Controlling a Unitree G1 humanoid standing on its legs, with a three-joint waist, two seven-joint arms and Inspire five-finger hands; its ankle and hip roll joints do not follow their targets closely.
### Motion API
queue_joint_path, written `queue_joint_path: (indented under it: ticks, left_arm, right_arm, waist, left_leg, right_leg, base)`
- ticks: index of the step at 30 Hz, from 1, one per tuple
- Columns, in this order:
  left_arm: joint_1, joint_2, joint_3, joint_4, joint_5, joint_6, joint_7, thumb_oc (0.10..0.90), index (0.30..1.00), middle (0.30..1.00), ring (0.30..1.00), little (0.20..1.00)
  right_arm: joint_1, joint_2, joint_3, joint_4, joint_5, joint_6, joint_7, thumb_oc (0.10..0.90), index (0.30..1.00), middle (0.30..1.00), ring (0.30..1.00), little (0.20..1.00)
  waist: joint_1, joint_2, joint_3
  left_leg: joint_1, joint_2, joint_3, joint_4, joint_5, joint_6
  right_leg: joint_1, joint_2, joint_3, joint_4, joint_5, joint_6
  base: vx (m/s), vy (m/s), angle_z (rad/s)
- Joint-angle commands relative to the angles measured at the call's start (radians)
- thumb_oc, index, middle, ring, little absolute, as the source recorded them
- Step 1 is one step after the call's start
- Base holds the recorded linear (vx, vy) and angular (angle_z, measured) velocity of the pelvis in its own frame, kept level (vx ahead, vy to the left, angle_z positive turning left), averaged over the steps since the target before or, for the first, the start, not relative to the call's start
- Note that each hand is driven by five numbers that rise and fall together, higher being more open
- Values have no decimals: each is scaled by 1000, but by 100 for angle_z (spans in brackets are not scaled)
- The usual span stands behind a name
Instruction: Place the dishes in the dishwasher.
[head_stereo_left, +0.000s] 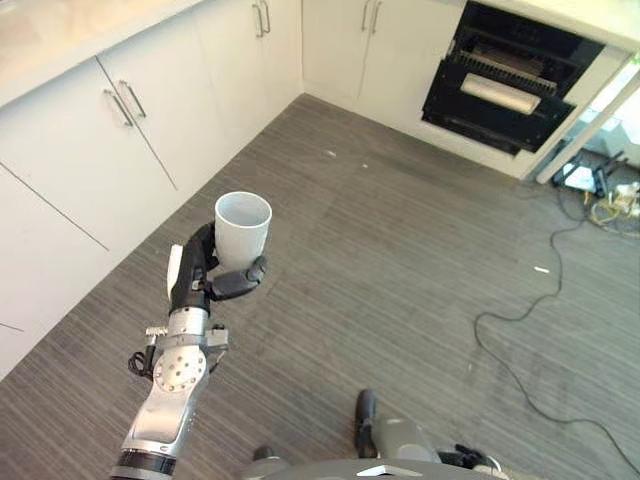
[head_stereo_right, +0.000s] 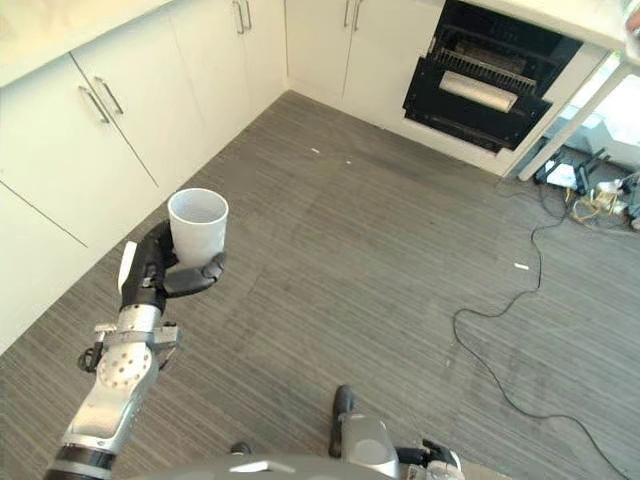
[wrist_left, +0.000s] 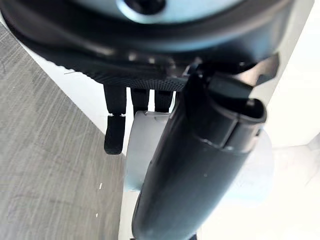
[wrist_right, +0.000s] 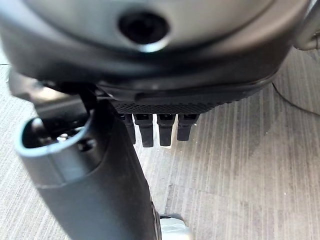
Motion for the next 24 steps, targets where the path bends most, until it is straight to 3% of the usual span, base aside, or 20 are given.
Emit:
queue_joint_path:
  ticks: [1,3,5,6,7,8,9,10,11,13,15,16,17,19,21,22,23,24]
  left_arm:
    - [-108,34,3,-164,56,-113,-1,400,300,300,300,300]
    - [-108,25,7,-162,52,-112,0,400,300,300,300,300]
    - [-110,18,11,-163,34,-112,-4,400,300,300,300,300]
    - [-107,6,22,-166,13,-113,-10,400,300,300,300,300]
    - [-104,3,28,-169,6,-114,-10,400,300,300,300,300]
    - [-104,3,28,-170,5,-113,-11,400,300,300,300,300]
    - [-108,-5,32,-179,-3,-117,-17,400,300,300,300,300]
    - [-104,-5,32,-182,-8,-118,-16,400,300,300,300,300]
    - [-106,-4,31,-183,-8,-117,-16,400,300,300,300,300]
    - [-100,3,26,-191,-28,-116,-30,400,300,300,300,300]
    - [-87,11,26,-191,-27,-111,-35,400,300,300,300,300]
    - [-80,17,34,-190,-20,-108,-35,400,300,300,300,300]
    - [-76,15,28,-188,-18,-104,-35,400,300,300,300,300]
    - [-70,16,23,-190,-14,-101,-35,400,300,300,300,300]
    - [-38,12,35,-184,-5,-92,-24,400,300,300,300,300]
    - [-16,11,47,-191,-21,-97,-30,400,300,300,300,300]
    - [-34,19,39,-201,-20,-92,-28,400,300,300,300,300]
    - [-50,32,32,-204,-16,-91,-30,400,300,300,300,300]
  right_arm:
    - [37,11,6,56,6,-13,-24,800,900,900,900,900]
    - [39,7,17,77,-5,-2,-15,800,900,900,900,900]
    - [34,-3,21,87,-11,2,-10,800,900,900,900,900]
    - [36,-26,19,90,-14,0,-7,800,900,900,900,900]
    - [35,-37,16,86,-16,0,-7,800,900,900,900,900]
    - [35,-37,16,86,-16,0,-7,800,900,900,900,900]
    - [20,-63,15,71,-18,1,0,800,900,900,900,900]
    - [16,-74,12,65,-15,2,-3,800,900,900,900,900]
    - [15,-73,11,65,-15,2,-3,800,900,900,900,900]
    - [9,-76,-3,60,0,1,-3,800,900,900,900,900]
    - [10,-81,-4,59,-1,0,-5,800,900,900,900,900]
    - [13,-83,-3,58,-8,0,-6,800,900,900,900,900]
    - [10,-92,6,58,-27,-1,-7,800,900,900,900,900]
    - [6,-96,11,61,-36,2,-12,800,900,900,900,900]
    - [-5,-96,20,73,-59,11,-19,800,900,900,900,900]
    - [0,-90,26,78,-67,13,-12,800,900,900,900,900]
    - [7,-67,32,68,-59,9,-6,800,900,900,900,900]
    - [9,-59,31,61,-51,7,4,800,900,900,900,900]
  waist:
    - [-42,-57,-49]
    - [-45,-44,-65]
    - [-48,-36,-64]
    - [-46,-30,-47]
    - [-39,-38,-42]
    - [-42,-38,-41]
    - [-6,-65,4]
    - [11,-85,22]
    - [8,-83,24]
    - [35,-78,30]
    - [57,-64,16]
    - [67,-42,15]
    - [84,-38,6]
    - [97,-39,4]
    - [116,-46,-15]
    - [124,-49,-39]
    - [132,-66,-54]
    - [125,-87,-58]
  left_leg:
    - [36,-109,-85,-15,-72,35]
    - [65,-94,-83,8,-62,20]
    - [43,-74,-91,107,-48,1]
    - [-49,-49,-87,377,13,-49]
    - [-96,-55,-98,469,69,-61]
    - [-105,-53,-103,483,66,-63]
    - [-227,-114,-153,749,121,-81]
    - [-279,-150,-168,811,113,-79]
    - [-290,-148,-173,828,107,-78]
    - [-417,-66,-115,634,125,-51]
    - [-409,11,-69,381,124,-35]
    - [-448,49,-47,234,158,-38]
    - [-438,60,-21,58,212,-45]
    - [-441,57,-20,8,232,-49]
    - [-506,74,-23,-10,256,-68]
    - [-458,74,-18,-1,251,-61]
    - [-446,66,-37,2,305,-59]
    - [-428,43,-18,7,295,-40]
  right_leg:
    - [6,-39,68,-222,108,154]
    - [42,-23,52,-238,101,134]
    - [67,-14,40,-248,93,118]
    - [124,1,18,-266,59,78]
    - [146,-3,14,-276,39,63]
    - [145,-2,11,-275,38,61]
    - [200,-24,12,-280,9,34]
    - [220,-43,18,-280,-3,28]
    - [220,-41,13,-280,-5,28]
    - [274,-36,1,-280,-50,42]
    - [310,-35,8,-280,-91,69]
    - [332,-27,5,-280,-117,88]
    - [357,-35,4,-280,-139,100]
    - [377,-42,9,-280,-145,106]
    - [431,-56,26,-280,-168,129]
    - [462,-57,67,-280,-187,136]
    - [485,-73,86,-263,-174,143]
    - [470,-104,89,-173,-138,164]
  base:
    - [314,-113,43]
    - [313,-137,50]
    - [231,-177,19]
    - [228,-234,17]
    - [217,-231,28]
    - [173,-211,24]
    - [195,-201,10]
    - [195,-185,-3]
    - [315,-99,-13]
    - [490,0,9]
    - [574,164,14]
    - [617,195,-28]
    - [583,198,-36]
    - [343,101,-28]
    - [515,185,-36]
    - [754,288,-74]
    - [681,326,-97]
    - [450,256,-116]
